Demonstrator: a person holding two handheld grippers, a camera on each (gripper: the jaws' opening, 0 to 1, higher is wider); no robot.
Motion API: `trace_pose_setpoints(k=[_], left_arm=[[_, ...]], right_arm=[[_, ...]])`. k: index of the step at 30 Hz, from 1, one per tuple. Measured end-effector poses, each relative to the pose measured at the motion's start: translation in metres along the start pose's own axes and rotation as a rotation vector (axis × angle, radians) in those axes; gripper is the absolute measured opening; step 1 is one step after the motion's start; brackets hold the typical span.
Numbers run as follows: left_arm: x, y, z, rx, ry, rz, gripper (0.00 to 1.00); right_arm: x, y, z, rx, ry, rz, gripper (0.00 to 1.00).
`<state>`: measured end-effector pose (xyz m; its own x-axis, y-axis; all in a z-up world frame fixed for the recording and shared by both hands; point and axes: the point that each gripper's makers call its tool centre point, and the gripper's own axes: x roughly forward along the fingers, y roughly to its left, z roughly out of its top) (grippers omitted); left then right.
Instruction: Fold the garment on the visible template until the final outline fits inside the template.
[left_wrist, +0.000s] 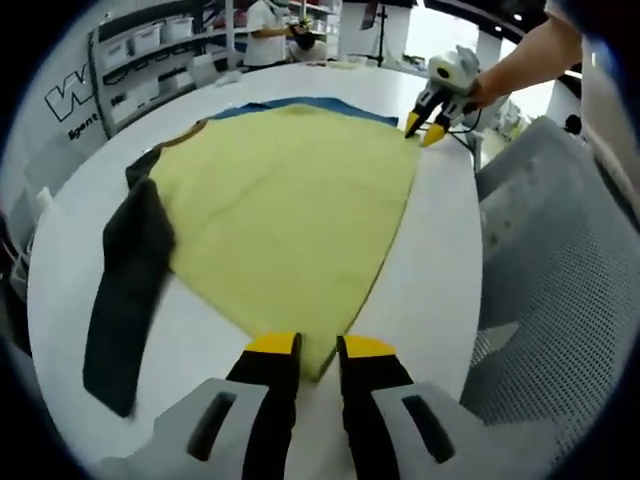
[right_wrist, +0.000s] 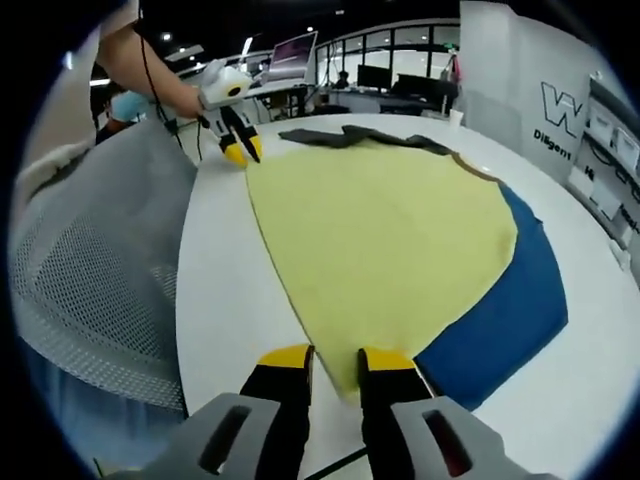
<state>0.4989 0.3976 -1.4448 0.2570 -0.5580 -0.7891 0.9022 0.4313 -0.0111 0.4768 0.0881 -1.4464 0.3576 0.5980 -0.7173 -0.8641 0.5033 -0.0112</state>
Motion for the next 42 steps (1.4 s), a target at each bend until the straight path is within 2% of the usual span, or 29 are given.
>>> trace_pose_setpoints(k=[4, 9, 12, 15, 16, 17, 19, 23, 28, 31, 33, 36, 42], left_arm=[[0.000, 0.002, 0.000, -0.014, 0.008, 0.008, 0.01], [-0.001, -0.003, 0.001, -0.025, 0.014, 0.001, 0.01], [-0.001, -0.008, 0.003, -0.081, 0.009, -0.008, 0.01], [0.001, -0.013, 0.001, -0.086, 0.020, -0.025, 0.01], [0.000, -0.014, 0.001, -0.106, 0.024, -0.028, 0.01], [0.000, -0.016, 0.001, -0.163, 0.029, -0.036, 0.01], [0.001, -0.015, 0.001, -0.167, 0.022, -0.042, 0.01], [0.000, -0.016, 0.001, -0.133, 0.016, -0.041, 0.02], [-0.006, -0.011, 0.007, -0.166, -0.035, -0.033, 0.12], [-0.013, -0.004, 0.009, -0.190, -0.070, -0.027, 0.15], [-0.018, 0.002, 0.007, -0.212, -0.082, -0.021, 0.17], [-0.027, 0.012, 0.008, -0.262, -0.127, -0.005, 0.16], [-0.039, 0.025, 0.002, -0.298, -0.149, 0.027, 0.14]], right_arm=[[0.000, -0.003, -0.001, -0.007, 0.011, -0.019, 0.00], [-0.002, -0.004, -0.003, -0.015, 0.028, -0.032, 0.00], [-0.003, -0.002, -0.001, -0.011, 0.027, -0.032, 0.00], [-0.004, -0.001, -0.004, 0.003, 0.034, -0.027, 0.00], [-0.005, 0.000, -0.005, 0.012, 0.034, -0.027, 0.00], [-0.006, 0.000, -0.006, 0.025, 0.034, -0.023, 0.00], [-0.006, 0.001, -0.007, 0.024, 0.037, -0.020, 0.00], [-0.008, 0.003, -0.006, 0.028, 0.037, -0.009, 0.00], [-0.010, 0.008, -0.002, 0.034, 0.038, 0.013, 0.00], [-0.012, 0.010, 0.006, 0.066, 0.023, 0.031, 0.03], [-0.012, 0.012, 0.009, 0.055, 0.029, 0.038, 0.05], [-0.009, 0.013, 0.025, 0.072, -0.007, 0.052, 0.09], [0.008, 0.015, 0.052, 0.060, -0.047, 0.078, 0.09]])
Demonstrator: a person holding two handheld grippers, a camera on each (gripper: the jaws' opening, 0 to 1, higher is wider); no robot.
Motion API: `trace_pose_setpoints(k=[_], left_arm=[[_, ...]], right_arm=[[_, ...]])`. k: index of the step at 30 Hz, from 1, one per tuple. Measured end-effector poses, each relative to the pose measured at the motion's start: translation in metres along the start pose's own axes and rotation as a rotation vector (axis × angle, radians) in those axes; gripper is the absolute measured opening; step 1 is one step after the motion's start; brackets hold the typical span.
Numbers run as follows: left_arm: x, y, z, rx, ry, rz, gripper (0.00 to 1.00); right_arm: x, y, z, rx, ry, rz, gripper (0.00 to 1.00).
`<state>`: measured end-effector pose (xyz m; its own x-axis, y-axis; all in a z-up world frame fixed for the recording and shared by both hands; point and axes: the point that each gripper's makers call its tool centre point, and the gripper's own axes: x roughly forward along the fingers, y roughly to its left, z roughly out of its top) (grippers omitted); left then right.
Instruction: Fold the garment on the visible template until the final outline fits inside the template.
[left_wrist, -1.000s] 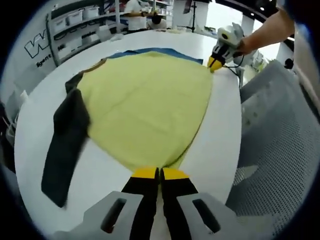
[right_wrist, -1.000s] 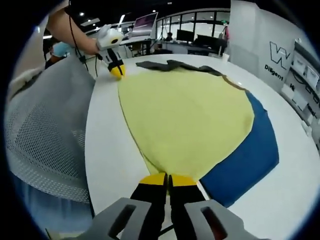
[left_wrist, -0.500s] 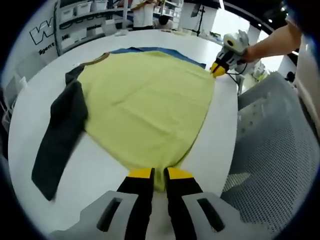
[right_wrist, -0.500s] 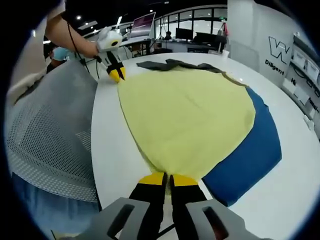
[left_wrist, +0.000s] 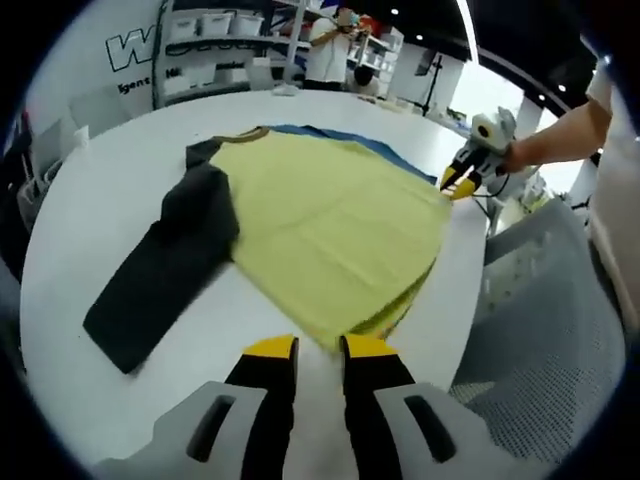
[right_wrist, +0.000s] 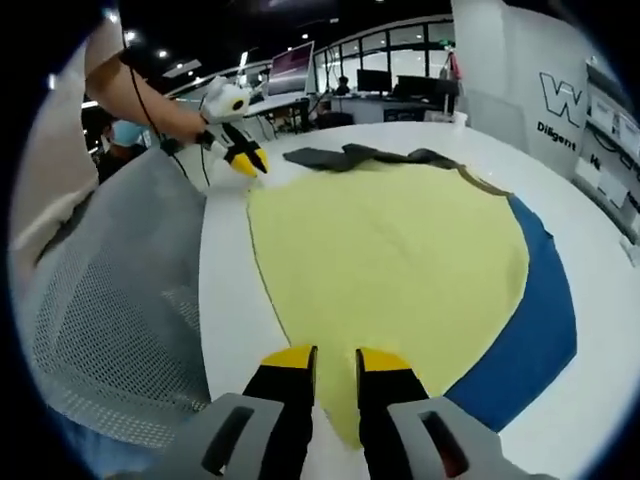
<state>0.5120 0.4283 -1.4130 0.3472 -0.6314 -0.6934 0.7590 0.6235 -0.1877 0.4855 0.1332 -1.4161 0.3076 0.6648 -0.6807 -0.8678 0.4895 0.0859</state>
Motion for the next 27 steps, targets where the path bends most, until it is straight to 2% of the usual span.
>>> trace_pose_setpoints(k=[5, 9, 19, 23, 27], left_arm=[[-0.005, 0.005, 0.002, -0.011, -0.019, 0.021, 0.14], [-0.005, 0.017, 0.003, -0.017, -0.020, 0.049, 0.16], [-0.007, 0.060, 0.021, -0.046, -0.051, 0.140, 0.20], [-0.010, 0.078, 0.022, -0.060, -0.054, 0.191, 0.22], [-0.019, 0.106, 0.020, -0.092, -0.057, 0.261, 0.23]], right_arm=[[0.019, -0.002, 0.018, -0.002, -0.022, 0.004, 0.09], [0.033, -0.003, 0.026, -0.009, -0.025, 0.005, 0.09], [0.065, -0.016, 0.050, -0.001, -0.048, -0.013, 0.12], [0.077, -0.020, 0.063, -0.001, -0.063, -0.013, 0.14], [0.089, -0.020, 0.073, -0.015, -0.065, -0.002, 0.16]])
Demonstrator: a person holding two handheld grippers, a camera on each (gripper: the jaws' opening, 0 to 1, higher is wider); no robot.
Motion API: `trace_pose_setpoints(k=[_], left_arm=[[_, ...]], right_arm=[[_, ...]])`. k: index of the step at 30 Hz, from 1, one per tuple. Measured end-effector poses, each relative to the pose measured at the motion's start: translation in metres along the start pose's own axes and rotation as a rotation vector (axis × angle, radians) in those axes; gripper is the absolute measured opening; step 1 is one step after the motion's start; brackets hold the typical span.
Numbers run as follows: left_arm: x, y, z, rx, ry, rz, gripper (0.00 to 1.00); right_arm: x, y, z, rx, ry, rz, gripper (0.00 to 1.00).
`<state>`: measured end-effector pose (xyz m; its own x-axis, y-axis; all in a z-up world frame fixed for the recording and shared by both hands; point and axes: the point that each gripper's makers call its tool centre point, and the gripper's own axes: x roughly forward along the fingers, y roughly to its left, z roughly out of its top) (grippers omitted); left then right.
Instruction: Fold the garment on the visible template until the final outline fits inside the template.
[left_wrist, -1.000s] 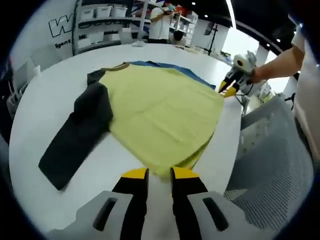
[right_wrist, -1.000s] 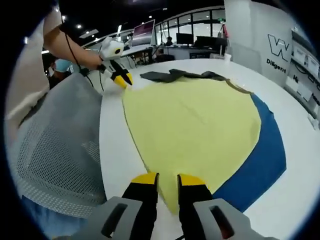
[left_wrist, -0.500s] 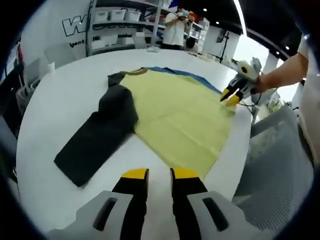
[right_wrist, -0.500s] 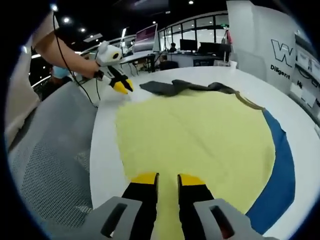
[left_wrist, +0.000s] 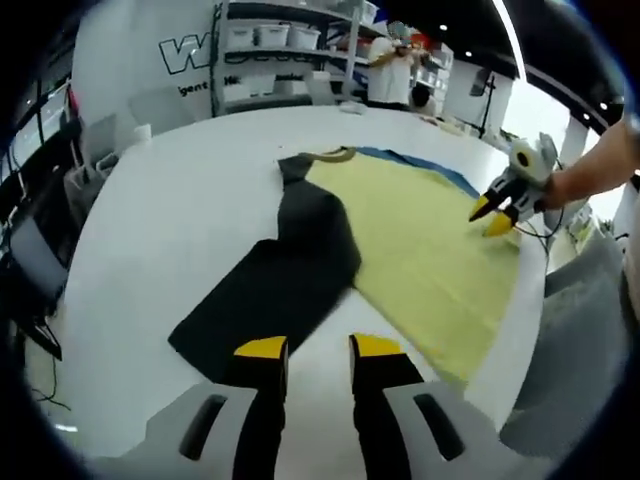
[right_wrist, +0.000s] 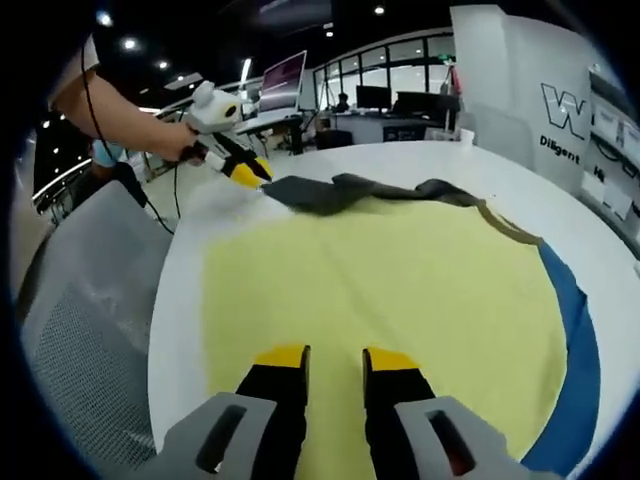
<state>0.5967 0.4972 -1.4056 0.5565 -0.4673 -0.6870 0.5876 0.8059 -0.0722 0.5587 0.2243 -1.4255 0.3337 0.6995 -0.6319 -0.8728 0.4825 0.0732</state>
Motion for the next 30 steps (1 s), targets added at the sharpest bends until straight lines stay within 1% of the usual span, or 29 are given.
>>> trace_pose_setpoints(k=[1, 2, 3, 5, 7, 8, 10, 13, 17, 20, 23, 26, 27, 28, 30], left_arm=[[-0.001, 0.007, 0.001, -0.008, -0.002, 0.017, 0.23], [-0.002, 0.023, 0.002, -0.033, -0.007, 0.066, 0.24], [-0.003, 0.031, 0.003, -0.045, -0.009, 0.087, 0.25], [-0.005, 0.045, 0.006, -0.067, -0.019, 0.110, 0.26], [-0.005, 0.055, 0.005, -0.081, -0.010, 0.134, 0.26], [-0.005, 0.060, 0.004, -0.106, -0.005, 0.142, 0.26], [-0.004, 0.065, 0.004, -0.142, -0.005, 0.148, 0.26], [-0.001, 0.073, 0.004, -0.151, 0.003, 0.155, 0.28], [0.005, 0.079, -0.005, -0.180, 0.050, 0.151, 0.28], [0.009, 0.083, -0.010, -0.207, 0.072, 0.155, 0.25], [0.011, 0.085, -0.011, -0.202, 0.081, 0.166, 0.24], [0.015, 0.089, -0.014, -0.215, 0.093, 0.167, 0.23], [0.015, 0.092, -0.015, -0.216, 0.097, 0.186, 0.24], [0.015, 0.092, -0.014, -0.217, 0.096, 0.181, 0.22], [0.015, 0.094, -0.012, -0.224, 0.096, 0.190, 0.17]], right_arm=[[0.003, 0.000, 0.001, -0.005, 0.003, 0.003, 0.16], [0.006, -0.001, 0.002, -0.005, 0.005, 0.005, 0.17], [0.009, -0.001, 0.003, -0.003, 0.008, 0.007, 0.18], [0.012, -0.002, 0.005, -0.008, 0.006, 0.008, 0.19], [0.016, -0.004, 0.007, -0.013, 0.009, 0.008, 0.19], [0.018, -0.005, 0.007, -0.018, 0.013, 0.004, 0.19], [0.020, -0.007, 0.009, -0.019, 0.015, 0.001, 0.19], [0.024, -0.012, 0.012, -0.028, 0.016, -0.003, 0.20], [0.027, -0.016, 0.012, -0.032, 0.025, -0.004, 0.21], [0.026, -0.019, 0.013, -0.030, 0.024, -0.009, 0.21], [0.026, -0.022, 0.011, -0.037, 0.036, -0.008, 0.20], [0.026, -0.024, 0.010, -0.039, 0.041, -0.008, 0.21], [0.026, -0.024, 0.010, -0.039, 0.041, -0.009, 0.21], [0.027, -0.024, 0.010, -0.037, 0.041, -0.008, 0.21], [0.028, -0.023, 0.009, -0.044, 0.044, -0.004, 0.21]])
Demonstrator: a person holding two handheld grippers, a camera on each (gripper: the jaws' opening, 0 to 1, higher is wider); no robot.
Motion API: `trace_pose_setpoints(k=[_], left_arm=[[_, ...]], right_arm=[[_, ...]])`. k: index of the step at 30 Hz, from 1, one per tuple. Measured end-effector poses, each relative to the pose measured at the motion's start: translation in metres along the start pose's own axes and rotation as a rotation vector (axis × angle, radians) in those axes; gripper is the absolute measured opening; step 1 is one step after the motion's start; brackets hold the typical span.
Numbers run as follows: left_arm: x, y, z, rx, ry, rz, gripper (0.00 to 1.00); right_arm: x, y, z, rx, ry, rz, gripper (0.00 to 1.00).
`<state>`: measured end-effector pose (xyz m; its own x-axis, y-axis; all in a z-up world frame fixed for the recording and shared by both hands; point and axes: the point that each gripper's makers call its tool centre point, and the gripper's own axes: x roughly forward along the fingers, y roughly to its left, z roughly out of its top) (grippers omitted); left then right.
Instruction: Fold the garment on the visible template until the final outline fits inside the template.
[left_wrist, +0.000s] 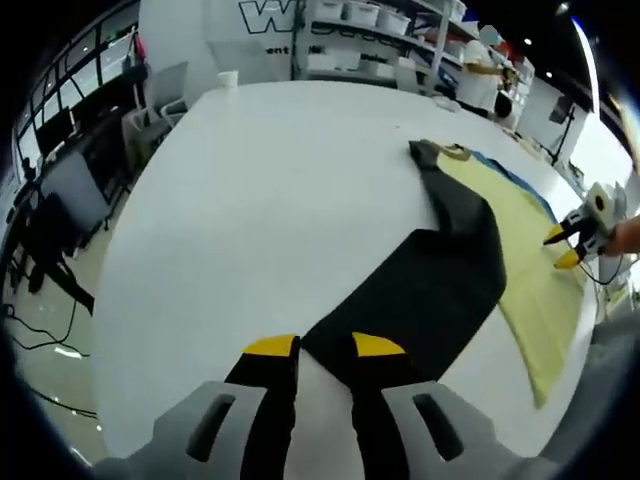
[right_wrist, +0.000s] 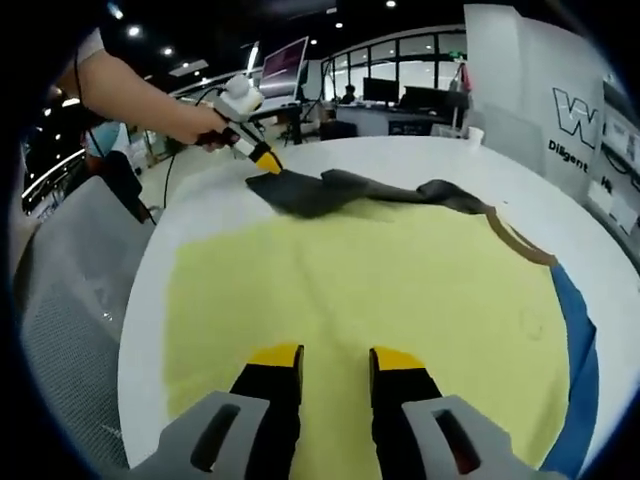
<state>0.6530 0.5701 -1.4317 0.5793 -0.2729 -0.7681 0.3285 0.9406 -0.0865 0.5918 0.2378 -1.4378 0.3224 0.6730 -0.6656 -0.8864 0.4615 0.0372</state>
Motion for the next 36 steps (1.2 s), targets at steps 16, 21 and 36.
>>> trace_pose_setpoints(k=[16, 21, 36], left_arm=[[-0.005, 0.006, -0.001, -0.009, -0.018, 0.005, 0.05], [-0.008, 0.014, -0.001, -0.038, -0.030, 0.027, 0.05], [-0.015, 0.060, -0.006, -0.108, -0.048, 0.129, 0.05]], right_arm=[[0.006, -0.015, 0.010, 0.021, -0.016, -0.020, 0.24], [0.009, -0.031, 0.013, 0.037, -0.020, -0.049, 0.25], [0.012, -0.044, 0.006, 0.116, -0.011, -0.070, 0.31]])
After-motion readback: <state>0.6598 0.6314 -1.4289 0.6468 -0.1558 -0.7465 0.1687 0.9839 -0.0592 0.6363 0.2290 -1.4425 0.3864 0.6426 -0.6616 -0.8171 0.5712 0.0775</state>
